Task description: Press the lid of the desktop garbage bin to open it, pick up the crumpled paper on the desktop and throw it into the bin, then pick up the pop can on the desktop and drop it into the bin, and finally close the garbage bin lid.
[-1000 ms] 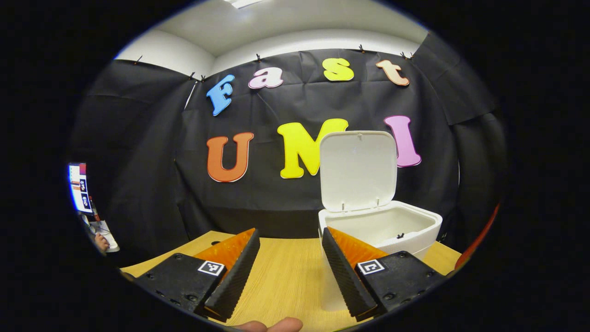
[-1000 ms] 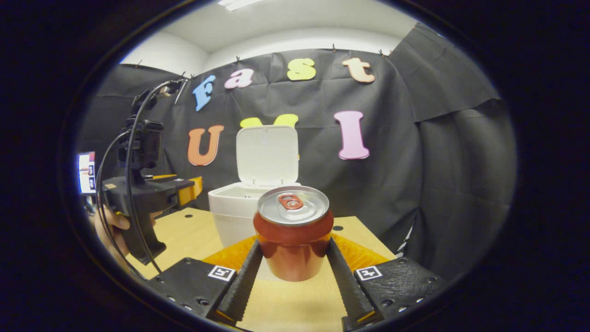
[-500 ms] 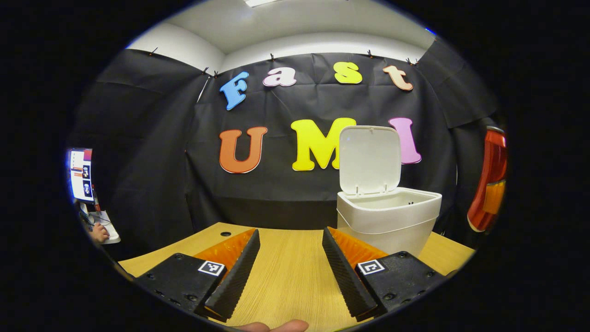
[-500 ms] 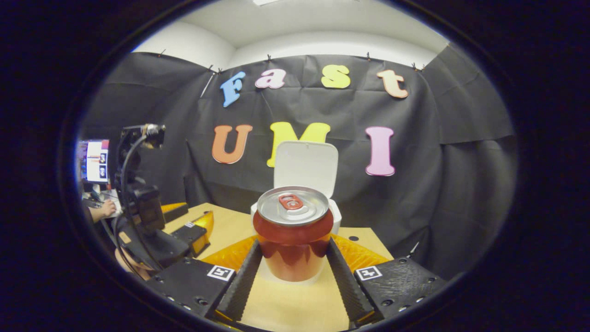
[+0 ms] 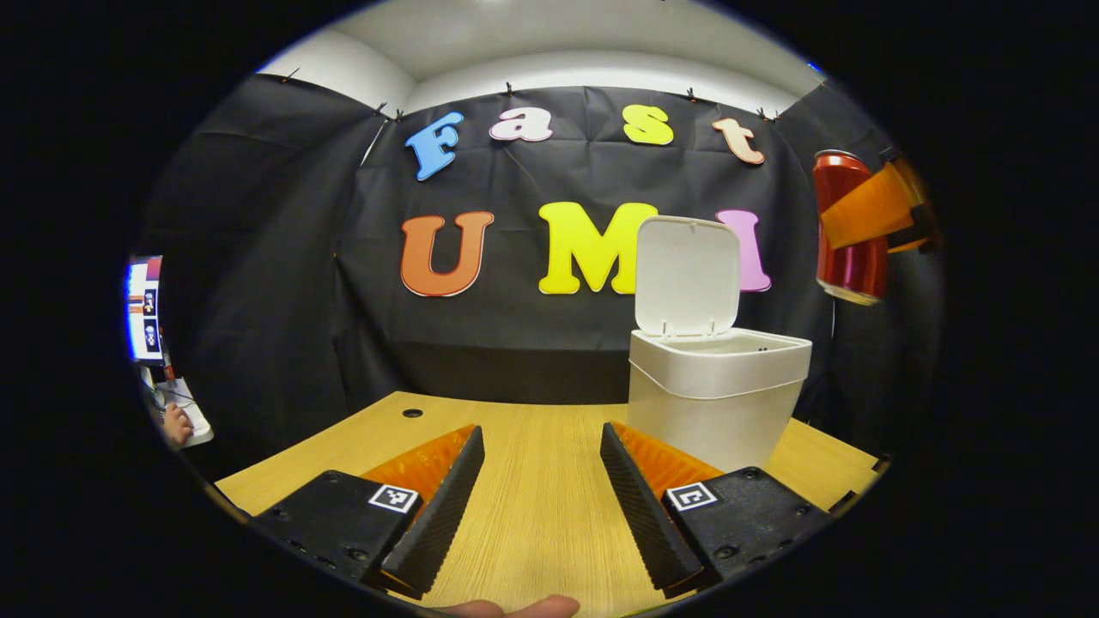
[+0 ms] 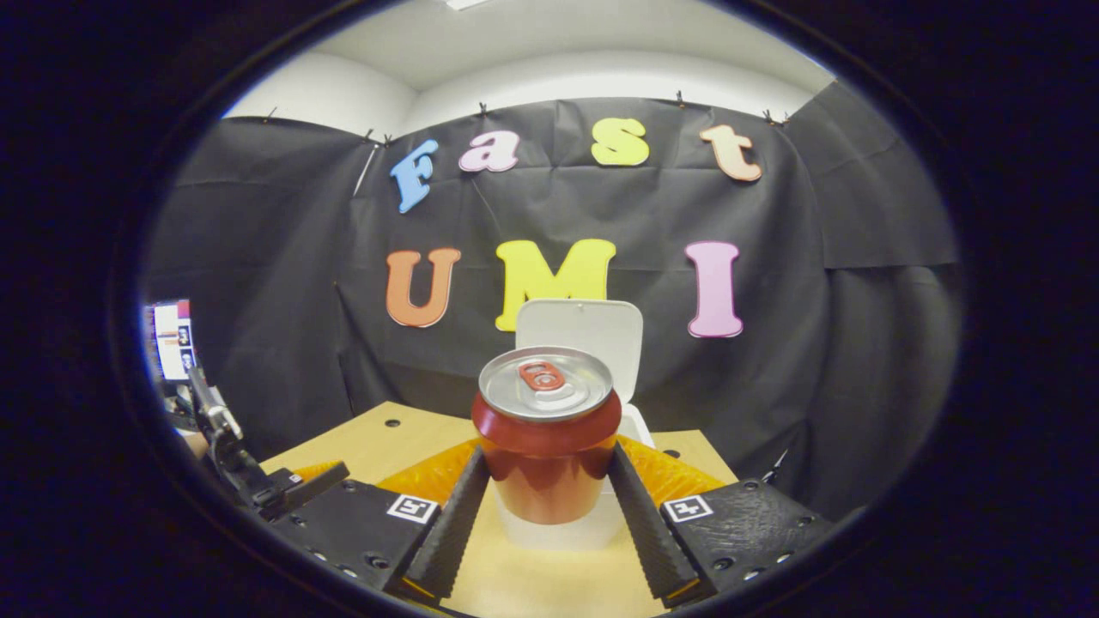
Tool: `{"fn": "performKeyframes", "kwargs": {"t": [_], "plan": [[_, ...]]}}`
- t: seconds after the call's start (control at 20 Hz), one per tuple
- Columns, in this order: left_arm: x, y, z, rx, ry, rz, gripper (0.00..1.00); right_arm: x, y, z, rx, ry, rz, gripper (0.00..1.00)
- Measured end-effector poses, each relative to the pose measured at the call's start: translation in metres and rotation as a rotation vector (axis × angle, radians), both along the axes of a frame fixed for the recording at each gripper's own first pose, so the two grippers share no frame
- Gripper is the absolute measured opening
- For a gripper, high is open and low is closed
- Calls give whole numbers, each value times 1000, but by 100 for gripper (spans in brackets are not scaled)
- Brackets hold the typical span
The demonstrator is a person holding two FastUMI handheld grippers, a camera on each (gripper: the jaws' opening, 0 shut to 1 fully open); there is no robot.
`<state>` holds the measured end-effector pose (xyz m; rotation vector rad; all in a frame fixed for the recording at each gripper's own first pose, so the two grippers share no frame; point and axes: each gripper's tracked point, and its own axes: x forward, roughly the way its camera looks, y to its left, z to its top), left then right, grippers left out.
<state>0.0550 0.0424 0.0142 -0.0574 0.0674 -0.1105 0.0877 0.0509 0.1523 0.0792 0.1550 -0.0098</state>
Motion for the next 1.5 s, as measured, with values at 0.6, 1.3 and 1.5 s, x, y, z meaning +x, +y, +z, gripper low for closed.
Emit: {"fn": "performKeyframes", "kwargs": {"t": [0.6, 1.3, 1.5], "plan": [[-7, 30, -12, -45, -4, 3, 90, 128, 2, -20, -15, 106, -41, 81], [-11, 32, -16, -2, -10, 23, 89, 164, -8, -51, -8, 182, -123, 80], [-12, 28, -18, 11, -8, 13, 89, 165, -16, -59, -1, 190, -122, 78]]}}
